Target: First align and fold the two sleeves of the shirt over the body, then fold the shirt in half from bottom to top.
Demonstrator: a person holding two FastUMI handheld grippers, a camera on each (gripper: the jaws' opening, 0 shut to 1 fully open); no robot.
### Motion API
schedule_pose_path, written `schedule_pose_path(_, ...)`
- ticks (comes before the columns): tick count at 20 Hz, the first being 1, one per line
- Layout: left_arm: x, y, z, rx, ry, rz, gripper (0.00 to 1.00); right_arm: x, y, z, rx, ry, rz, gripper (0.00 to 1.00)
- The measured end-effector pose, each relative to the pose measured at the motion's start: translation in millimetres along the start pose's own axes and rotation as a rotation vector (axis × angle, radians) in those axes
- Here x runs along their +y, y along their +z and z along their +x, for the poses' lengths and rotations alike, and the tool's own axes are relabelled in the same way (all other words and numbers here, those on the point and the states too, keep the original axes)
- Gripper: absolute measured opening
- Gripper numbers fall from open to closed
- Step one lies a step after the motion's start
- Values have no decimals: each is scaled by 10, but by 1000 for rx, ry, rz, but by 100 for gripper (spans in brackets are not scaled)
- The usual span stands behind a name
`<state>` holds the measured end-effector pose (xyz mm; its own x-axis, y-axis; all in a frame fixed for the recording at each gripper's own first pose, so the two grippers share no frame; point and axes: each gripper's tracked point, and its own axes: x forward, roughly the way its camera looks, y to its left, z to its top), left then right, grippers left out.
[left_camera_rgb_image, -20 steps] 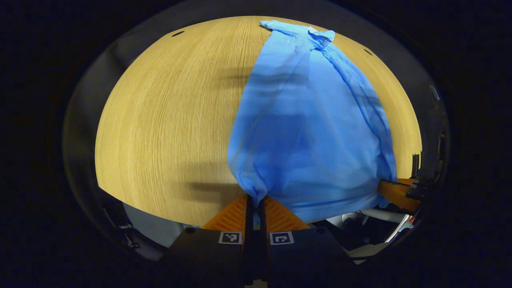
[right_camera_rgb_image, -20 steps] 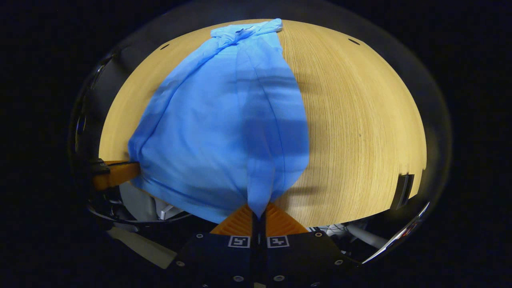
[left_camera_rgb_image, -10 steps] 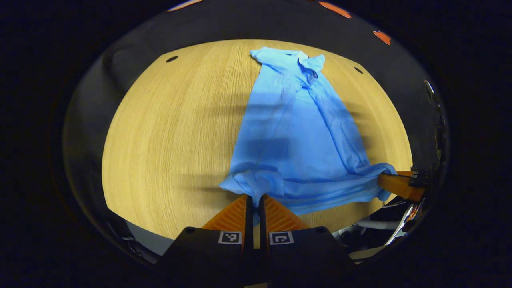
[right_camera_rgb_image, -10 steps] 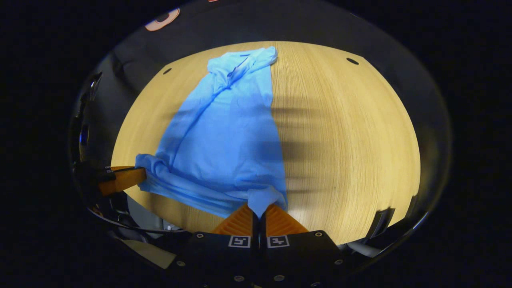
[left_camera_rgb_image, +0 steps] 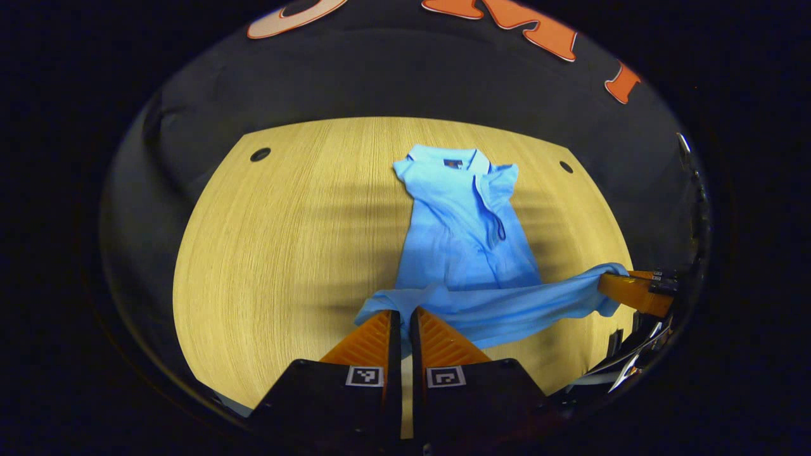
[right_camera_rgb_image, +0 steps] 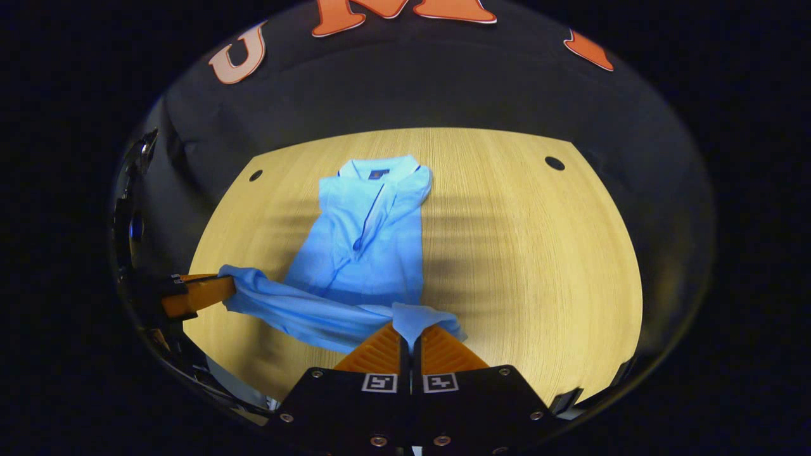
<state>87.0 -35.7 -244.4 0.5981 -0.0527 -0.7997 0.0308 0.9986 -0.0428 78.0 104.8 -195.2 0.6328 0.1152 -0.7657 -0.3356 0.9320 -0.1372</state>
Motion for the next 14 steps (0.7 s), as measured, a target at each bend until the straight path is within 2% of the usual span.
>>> schedule_pose_path(6, 120, 967, 287, -70, -21, -3, 12, -39, 856, 369, -60, -25, 16, 1)
schedule_pose_path(10, 184, 1508, 660, -81, -30, -12, 11, -169, 1363, 788, -84, -44, 54, 1)
schedule_pose_path(14, 247, 1781, 1242, -69, -13, 17, 11, -271, 1571, 1333, -66, -49, 109, 1)
